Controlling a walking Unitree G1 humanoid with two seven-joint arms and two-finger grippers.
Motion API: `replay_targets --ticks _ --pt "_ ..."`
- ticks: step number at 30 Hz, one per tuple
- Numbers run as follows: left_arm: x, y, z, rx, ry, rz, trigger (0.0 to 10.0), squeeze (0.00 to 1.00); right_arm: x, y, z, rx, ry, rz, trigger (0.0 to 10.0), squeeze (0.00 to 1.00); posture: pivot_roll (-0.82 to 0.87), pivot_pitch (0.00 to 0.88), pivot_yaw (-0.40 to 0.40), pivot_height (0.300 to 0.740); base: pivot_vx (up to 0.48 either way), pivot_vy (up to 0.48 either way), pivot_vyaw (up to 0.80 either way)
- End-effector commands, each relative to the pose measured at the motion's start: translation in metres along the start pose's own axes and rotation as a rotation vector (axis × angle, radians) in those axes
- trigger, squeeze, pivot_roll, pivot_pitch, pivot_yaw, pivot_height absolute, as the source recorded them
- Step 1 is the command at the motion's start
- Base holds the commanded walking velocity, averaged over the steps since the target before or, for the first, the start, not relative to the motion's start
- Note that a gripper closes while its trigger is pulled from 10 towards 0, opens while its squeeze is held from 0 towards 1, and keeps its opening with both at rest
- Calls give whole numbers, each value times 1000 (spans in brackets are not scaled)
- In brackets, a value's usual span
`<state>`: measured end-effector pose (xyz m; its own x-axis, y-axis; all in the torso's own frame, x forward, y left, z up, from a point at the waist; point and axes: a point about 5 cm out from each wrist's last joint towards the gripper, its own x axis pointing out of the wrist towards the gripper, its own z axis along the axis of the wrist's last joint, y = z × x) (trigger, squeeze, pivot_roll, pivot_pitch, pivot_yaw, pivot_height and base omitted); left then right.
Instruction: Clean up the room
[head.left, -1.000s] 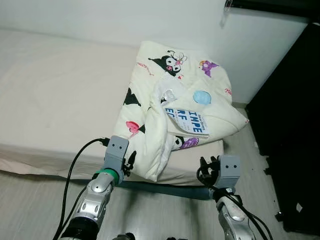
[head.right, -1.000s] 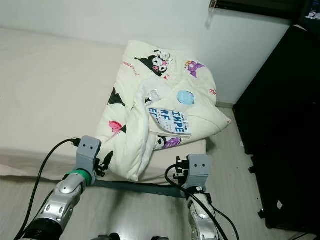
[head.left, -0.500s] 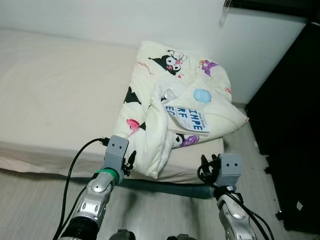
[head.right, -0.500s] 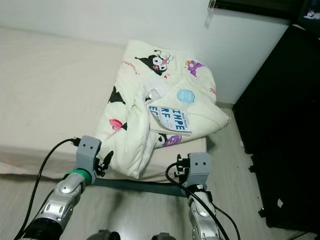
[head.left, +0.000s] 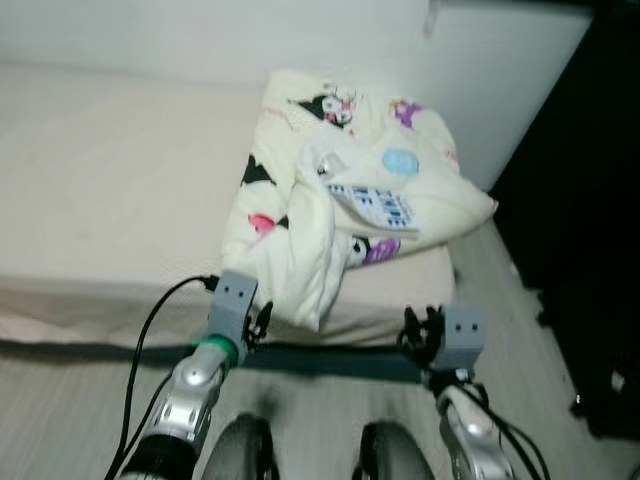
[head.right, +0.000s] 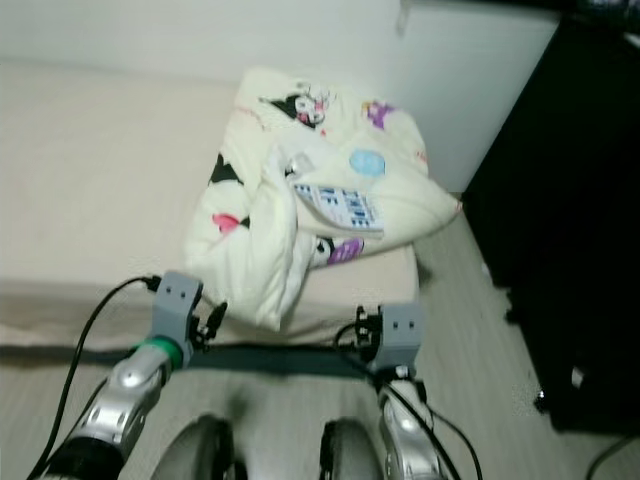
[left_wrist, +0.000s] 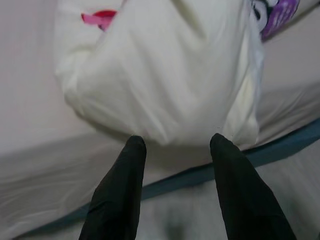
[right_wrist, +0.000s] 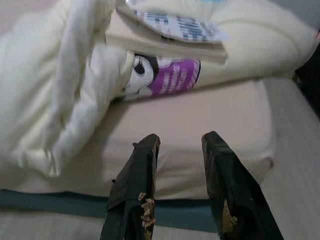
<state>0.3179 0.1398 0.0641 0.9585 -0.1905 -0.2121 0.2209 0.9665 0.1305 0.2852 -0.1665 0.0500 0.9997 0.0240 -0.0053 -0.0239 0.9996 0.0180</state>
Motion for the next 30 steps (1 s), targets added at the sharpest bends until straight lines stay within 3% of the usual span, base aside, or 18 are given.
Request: replay_targets --ticks 1,21,30 --pt "-2 -2 -6 -8 22 -9 10000 0 -4 -5 -5 9 16 -23 10000 0 12 95 22 585 0 0 0" --pt "-1 -2 -3 -13 12 -2 10000 0 -1 -7 -1 18 3 -27 10000 0 12 101 23 525 0 0 0" --pt "3 5 26 -19 -111 48 10000 0 3 -11 8 28 -33 -25 10000 0 15 114 28 525 0 0 0"
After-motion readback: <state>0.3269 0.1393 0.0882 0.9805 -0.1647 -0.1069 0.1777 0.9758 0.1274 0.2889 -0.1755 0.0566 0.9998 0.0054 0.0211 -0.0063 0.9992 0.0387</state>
